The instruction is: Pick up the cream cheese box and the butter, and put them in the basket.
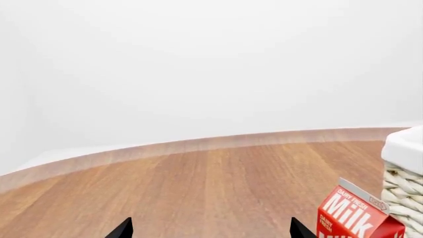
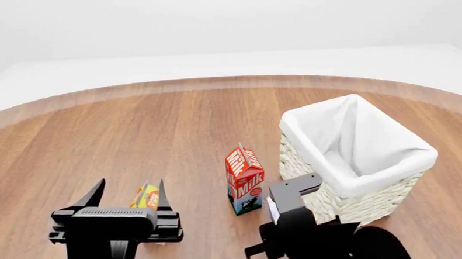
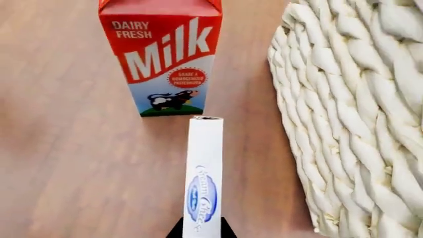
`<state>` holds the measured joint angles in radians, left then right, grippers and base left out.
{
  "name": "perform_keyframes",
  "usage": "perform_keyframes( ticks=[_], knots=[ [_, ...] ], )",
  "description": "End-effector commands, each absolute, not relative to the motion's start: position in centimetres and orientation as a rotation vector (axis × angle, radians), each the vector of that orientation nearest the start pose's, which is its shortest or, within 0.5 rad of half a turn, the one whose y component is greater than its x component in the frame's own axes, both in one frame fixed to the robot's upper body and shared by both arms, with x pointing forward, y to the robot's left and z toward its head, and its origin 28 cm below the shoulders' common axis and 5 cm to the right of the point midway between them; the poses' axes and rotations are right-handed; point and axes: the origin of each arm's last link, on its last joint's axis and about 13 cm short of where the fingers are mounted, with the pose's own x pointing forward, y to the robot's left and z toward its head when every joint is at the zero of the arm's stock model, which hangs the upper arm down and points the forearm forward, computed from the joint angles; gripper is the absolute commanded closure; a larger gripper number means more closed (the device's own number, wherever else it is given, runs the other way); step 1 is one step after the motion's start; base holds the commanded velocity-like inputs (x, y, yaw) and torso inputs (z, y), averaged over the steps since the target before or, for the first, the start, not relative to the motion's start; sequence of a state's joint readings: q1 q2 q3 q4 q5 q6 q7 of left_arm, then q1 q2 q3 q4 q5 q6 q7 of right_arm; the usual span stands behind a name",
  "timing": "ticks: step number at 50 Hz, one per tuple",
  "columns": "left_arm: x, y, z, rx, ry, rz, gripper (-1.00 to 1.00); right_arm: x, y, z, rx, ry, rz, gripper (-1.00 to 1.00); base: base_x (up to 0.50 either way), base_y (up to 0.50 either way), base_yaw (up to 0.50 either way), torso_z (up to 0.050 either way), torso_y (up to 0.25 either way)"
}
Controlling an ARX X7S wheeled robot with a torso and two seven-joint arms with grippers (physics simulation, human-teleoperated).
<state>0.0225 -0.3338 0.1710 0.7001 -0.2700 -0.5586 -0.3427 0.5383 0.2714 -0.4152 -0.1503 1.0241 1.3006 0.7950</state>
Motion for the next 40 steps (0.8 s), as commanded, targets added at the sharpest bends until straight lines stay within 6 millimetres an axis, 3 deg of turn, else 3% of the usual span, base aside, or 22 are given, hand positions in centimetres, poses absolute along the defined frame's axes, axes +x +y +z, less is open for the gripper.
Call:
perform_keyframes(
  ticks=[1,15,32,40],
  knots=[
    [17.8,21.4,11.0,0.088,-0.058,-0.005,-1.0,23.3,-6.6,12.6,-0.19,0.712,0.143,1.0,0.0,0.0,0.0,0.0,0.0],
    [17.8,21.4,10.8,0.094,-0.058,-0.005,-1.0,22.2,-6.6,15.8,-0.184,0.646,0.168,1.0,0.0,0.0,0.0,0.0,0.0],
    [17.8,21.2,11.0,0.093,-0.061,-0.006,-1.0,21.7,-7.2,21.3,-0.175,0.507,0.152,1.0,0.0,0.0,0.0,0.0,0.001],
    [17.8,21.3,11.1,0.089,-0.062,-0.004,-1.0,21.8,-7.0,22.8,-0.178,0.478,0.15,1.0,0.0,0.0,0.0,0.0,0.0]
  ],
)
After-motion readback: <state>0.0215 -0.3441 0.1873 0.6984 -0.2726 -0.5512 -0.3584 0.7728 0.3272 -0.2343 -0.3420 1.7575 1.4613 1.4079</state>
